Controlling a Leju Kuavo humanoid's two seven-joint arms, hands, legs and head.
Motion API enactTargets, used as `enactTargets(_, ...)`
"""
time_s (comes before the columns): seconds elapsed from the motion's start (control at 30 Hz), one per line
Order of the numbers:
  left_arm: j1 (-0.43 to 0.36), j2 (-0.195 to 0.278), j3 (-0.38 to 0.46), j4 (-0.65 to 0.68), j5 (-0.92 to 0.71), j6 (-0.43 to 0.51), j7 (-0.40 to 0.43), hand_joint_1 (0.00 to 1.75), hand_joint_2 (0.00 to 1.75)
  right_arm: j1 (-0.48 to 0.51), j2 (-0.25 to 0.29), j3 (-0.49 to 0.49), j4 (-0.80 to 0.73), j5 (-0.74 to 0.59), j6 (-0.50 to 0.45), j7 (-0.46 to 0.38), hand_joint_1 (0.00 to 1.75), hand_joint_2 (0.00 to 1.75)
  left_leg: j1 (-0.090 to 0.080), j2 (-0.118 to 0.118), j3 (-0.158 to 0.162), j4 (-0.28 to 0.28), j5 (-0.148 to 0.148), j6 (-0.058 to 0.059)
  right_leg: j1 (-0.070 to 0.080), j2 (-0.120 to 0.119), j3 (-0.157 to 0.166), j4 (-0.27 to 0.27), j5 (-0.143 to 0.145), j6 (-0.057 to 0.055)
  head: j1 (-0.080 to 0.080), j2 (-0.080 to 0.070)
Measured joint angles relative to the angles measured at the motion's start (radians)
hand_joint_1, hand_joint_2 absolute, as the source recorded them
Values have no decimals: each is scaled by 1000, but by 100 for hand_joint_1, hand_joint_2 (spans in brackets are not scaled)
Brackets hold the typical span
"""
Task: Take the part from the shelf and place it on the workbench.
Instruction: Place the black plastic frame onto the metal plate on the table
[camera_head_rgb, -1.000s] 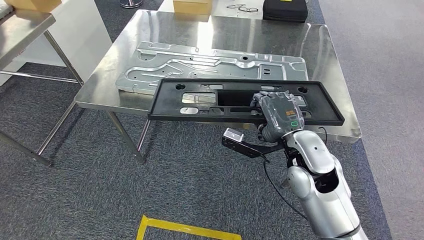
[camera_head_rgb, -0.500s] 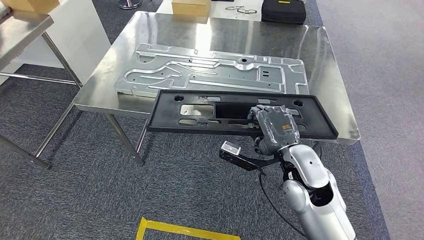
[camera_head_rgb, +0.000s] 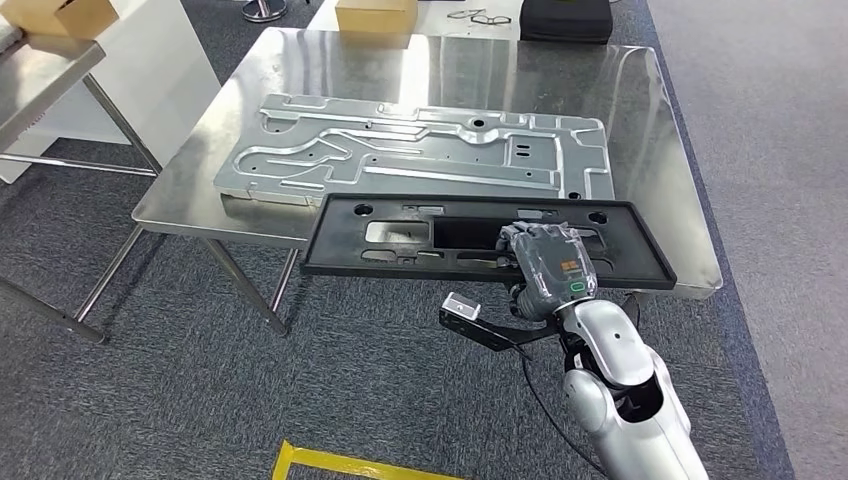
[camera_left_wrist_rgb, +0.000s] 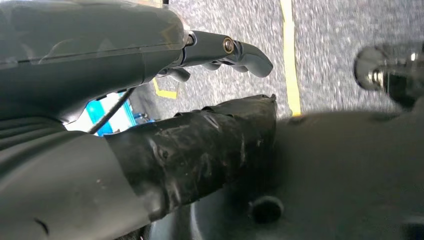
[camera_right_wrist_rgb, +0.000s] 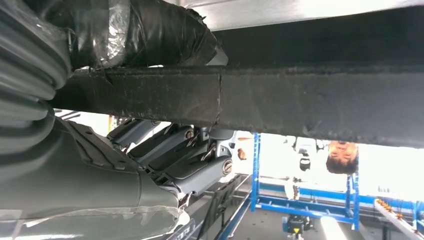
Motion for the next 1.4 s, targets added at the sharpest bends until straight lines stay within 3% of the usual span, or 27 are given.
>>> enactTargets(0.03,0,0,0,0,1,0,0,0,0,1,0,0,0,0,0,0,175,175,4,1,-15,7,18,-3,-1,-1,6,0,-5,1,0,0)
enactTargets(0.07,0,0,0,0,2,0,-1,0,0,2,0,0,1,1,0,0,175,175,7,3,-9,-28,57,-5,-2,-2,15,0,-11,2,0,0)
enactTargets(0.13,2,0,0,0,5,4,-3,0,0,2,1,0,1,3,0,0,175,175,10,7,41,-163,147,-4,-3,-3,33,-1,-24,9,0,0)
enactTargets(0.17,3,0,0,0,6,6,-4,0,0,1,2,0,2,4,0,0,175,175,7,9,67,-222,171,-2,-4,-3,39,-1,-30,14,0,0)
enactTargets(0.2,2,0,0,0,8,9,-6,0,0,1,2,0,2,5,0,0,175,175,4,11,81,-255,178,2,-4,-3,41,-1,-33,19,0,0)
enactTargets(0.27,0,0,0,0,12,15,-9,0,0,1,3,0,3,8,0,0,175,175,-2,9,88,-272,167,12,-3,-6,42,-5,-35,29,0,0)
enactTargets(0.37,-1,-1,0,0,23,23,-12,0,0,0,4,0,3,16,0,-1,175,175,5,4,101,-286,164,32,-3,-5,29,27,-57,43,0,0)
enactTargets(0.4,-1,-2,0,0,26,24,-14,0,0,-1,4,0,3,19,0,-1,175,175,6,4,109,-290,161,39,-3,-3,6,73,-77,44,0,0)
enactTargets(0.47,-1,-2,0,0,29,21,-16,0,0,-3,5,0,6,28,0,-3,175,175,2,2,119,-291,150,49,-3,0,-76,211,-120,43,0,0)
enactTargets(0.5,-1,-2,-2,0,30,16,-17,0,0,-4,7,0,10,38,-1,-4,175,175,-1,0,125,-290,144,52,-2,1,-115,266,-127,42,0,0)
enactTargets(0.53,-2,-2,-5,0,31,9,-17,0,0,-6,10,0,16,54,-3,-5,175,175,-3,-3,134,-288,136,53,-1,1,-141,289,-113,40,0,0)
enactTargets(0.57,-2,-2,-10,0,31,0,-18,0,0,-12,14,0,23,74,-6,-5,175,175,-6,-6,144,-287,128,53,1,2,-146,271,-79,36,0,0)
enactTargets(0.63,-3,-2,-19,0,30,-16,-19,0,0,-37,29,4,46,121,-16,-2,175,175,-9,-10,167,-286,109,51,8,5,-107,150,14,22,0,0)
enactTargets(0.67,-5,-1,-23,0,28,-22,-21,0,0,-56,38,7,63,145,-24,1,175,175,-12,-10,174,-285,100,47,11,7,-81,89,41,15,0,0)
enactTargets(0.7,-8,0,-27,0,26,-28,-22,0,0,-76,48,12,83,168,-34,7,175,175,-12,-10,179,-285,92,43,14,8,-61,47,50,10,0,0)
enactTargets(0.77,-14,3,-37,0,24,-37,-26,0,0,-113,68,18,123,213,-55,18,175,175,-13,-10,183,-289,85,34,18,8,-43,18,34,6,0,0)
enactTargets(0.87,-21,13,-49,0,22,-44,-30,0,0,-149,90,24,171,271,-82,32,175,175,-12,-6,185,-272,70,20,8,5,-15,-9,22,-2,0,0)
enactTargets(0.9,-22,16,-53,0,22,-48,-30,0,0,-162,96,27,186,293,-93,36,175,175,-10,-4,165,-232,55,14,4,4,0,-18,18,-6,-1,0)
enactTargets(0.97,-21,16,-61,0,22,-55,-30,0,0,-193,104,33,226,339,-113,48,175,175,1,-1,82,-100,19,2,2,2,23,-27,4,-9,-2,0)
enactTargets(1.0,-21,17,-65,0,23,-58,-29,0,0,-207,108,34,250,356,-117,55,175,175,6,0,35,-42,12,-4,2,2,35,-28,-5,-8,-1,0)
enactTargets(1.03,-20,18,-68,0,23,-62,-28,0,0,-219,111,35,276,370,-119,63,175,175,11,1,-2,-10,24,-10,1,2,47,-28,-16,-6,-2,0)
enactTargets(1.07,-20,20,-70,0,24,-67,-26,0,0,-231,114,35,305,377,-119,70,175,175,15,2,-20,-19,59,-14,0,2,62,-28,-28,-3,-2,0)
enactTargets(1.1,-19,23,-74,0,24,-73,-23,0,0,-244,117,34,335,381,-118,76,175,175,19,4,-18,-66,113,-18,-2,2,79,-28,-41,1,-2,0)
enactTargets(1.17,-15,28,-82,0,25,-86,-18,0,0,-276,125,31,396,383,-116,87,175,175,20,6,13,-188,208,-23,-7,5,108,-28,-67,13,-2,0)
enactTargets(1.2,-15,30,-86,0,26,-91,-17,0,0,-294,130,27,424,383,-113,91,175,175,17,7,31,-232,226,-21,-7,6,115,-28,-77,20,-2,0)
enactTargets(1.33,-21,37,-95,0,34,-102,-14,0,0,-342,149,-10,508,385,-99,100,175,175,11,2,60,-272,189,10,-6,6,110,-1,-74,45,-2,0)
enactTargets(1.4,-22,41,-99,0,39,-105,-13,0,0,-356,159,-33,546,386,-94,105,175,175,12,1,83,-282,177,26,-7,6,56,91,-62,53,-1,0)
